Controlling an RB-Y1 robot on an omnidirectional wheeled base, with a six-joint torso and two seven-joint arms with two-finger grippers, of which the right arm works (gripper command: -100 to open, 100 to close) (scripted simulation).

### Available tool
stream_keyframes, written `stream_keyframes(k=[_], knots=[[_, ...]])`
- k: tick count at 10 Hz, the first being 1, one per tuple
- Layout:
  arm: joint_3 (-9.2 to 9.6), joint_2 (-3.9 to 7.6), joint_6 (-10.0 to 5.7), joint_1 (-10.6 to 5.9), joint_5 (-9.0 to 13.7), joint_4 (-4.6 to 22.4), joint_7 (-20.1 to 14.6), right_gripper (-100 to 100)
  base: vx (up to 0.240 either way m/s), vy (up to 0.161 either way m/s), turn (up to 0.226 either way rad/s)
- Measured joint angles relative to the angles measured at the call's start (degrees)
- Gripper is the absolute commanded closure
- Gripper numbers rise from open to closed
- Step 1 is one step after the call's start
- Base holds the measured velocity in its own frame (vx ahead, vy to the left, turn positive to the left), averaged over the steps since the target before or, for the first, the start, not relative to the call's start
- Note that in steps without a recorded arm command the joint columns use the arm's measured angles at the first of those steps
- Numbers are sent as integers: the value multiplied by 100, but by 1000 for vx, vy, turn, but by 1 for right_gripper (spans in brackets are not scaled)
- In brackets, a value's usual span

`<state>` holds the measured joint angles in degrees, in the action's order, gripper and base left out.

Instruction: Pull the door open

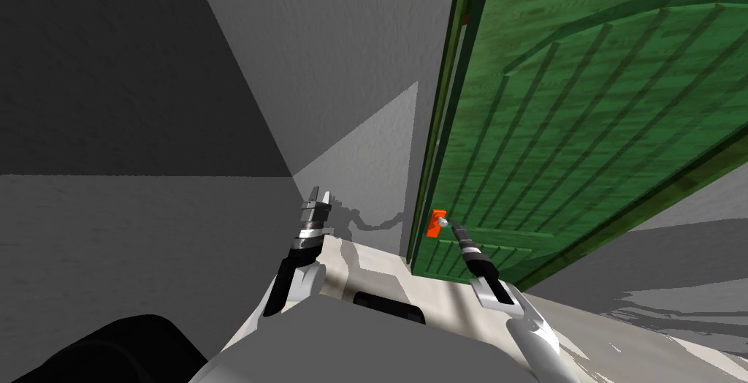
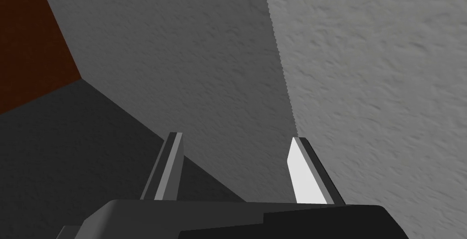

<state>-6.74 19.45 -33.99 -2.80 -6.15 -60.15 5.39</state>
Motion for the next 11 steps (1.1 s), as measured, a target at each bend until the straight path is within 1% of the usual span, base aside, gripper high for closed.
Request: stream_keyframes(k=[3,5,6,11], knots=[[-25,71,-48,72,-220,-30,324,-100,-15,43,-50],[-47,124,-80,146,-419,-82,636,-100,-24,50,-61],[-61,162,-115,160,-525,-58,805,-100,-21,35,-25],[-99,275,-172,316,-885,-168,1491,-100,-23,35,-50]])
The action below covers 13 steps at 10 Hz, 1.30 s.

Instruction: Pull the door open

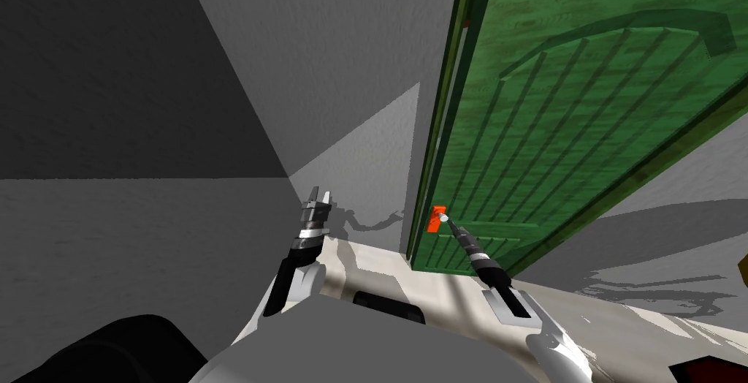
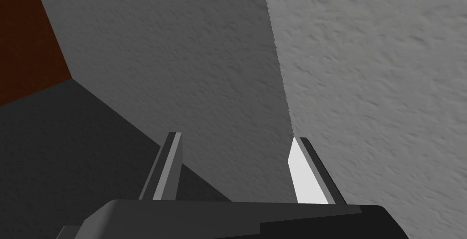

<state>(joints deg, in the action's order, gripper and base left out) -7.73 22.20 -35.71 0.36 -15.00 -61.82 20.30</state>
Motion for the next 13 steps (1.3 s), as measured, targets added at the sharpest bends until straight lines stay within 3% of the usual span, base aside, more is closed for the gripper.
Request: stream_keyframes(k=[13], knots=[[-112,302,-201,346,-1012,-143,1803,-100,-22,36,-44]])
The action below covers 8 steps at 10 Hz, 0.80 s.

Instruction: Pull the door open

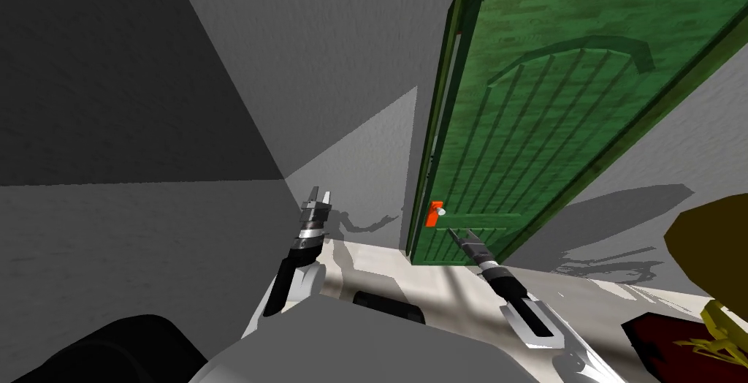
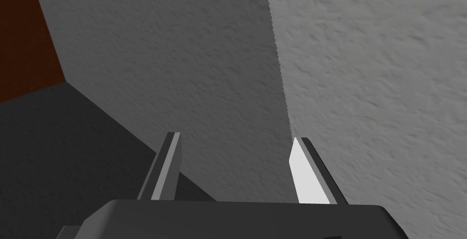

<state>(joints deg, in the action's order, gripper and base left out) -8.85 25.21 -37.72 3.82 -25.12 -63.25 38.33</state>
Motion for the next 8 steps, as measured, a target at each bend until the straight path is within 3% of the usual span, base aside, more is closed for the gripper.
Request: stream_keyframes(k=[2,8], knots=[[-15,40,-34,33,-92,0,137,-100,33,6,11],[-65,-52,64,-78,-91,77,235,-100,184,20,39]])
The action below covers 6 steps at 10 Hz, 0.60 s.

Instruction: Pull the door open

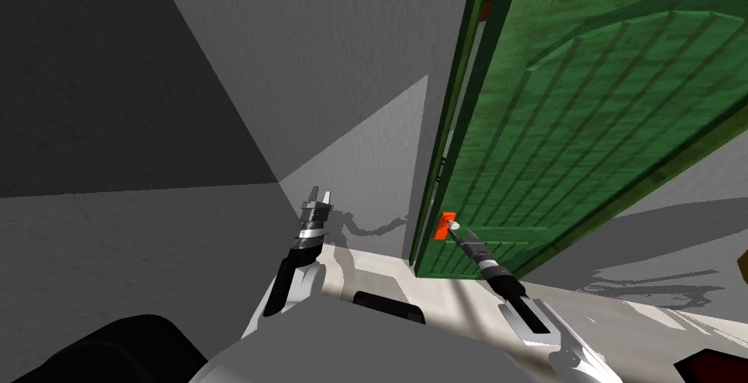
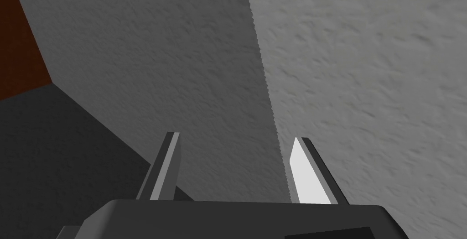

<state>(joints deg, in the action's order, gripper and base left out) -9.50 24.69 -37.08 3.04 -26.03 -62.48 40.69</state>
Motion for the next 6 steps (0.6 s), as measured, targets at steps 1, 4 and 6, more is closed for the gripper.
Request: stream_keyframes(k=[1,4,6], knots=[[-10,-19,19,-17,1,12,21,-100,204,8,36],[-22,-33,36,-45,2,32,42,100,14,0,0],[-19,-31,40,-43,-1,37,42,100,-22,-4,8]])
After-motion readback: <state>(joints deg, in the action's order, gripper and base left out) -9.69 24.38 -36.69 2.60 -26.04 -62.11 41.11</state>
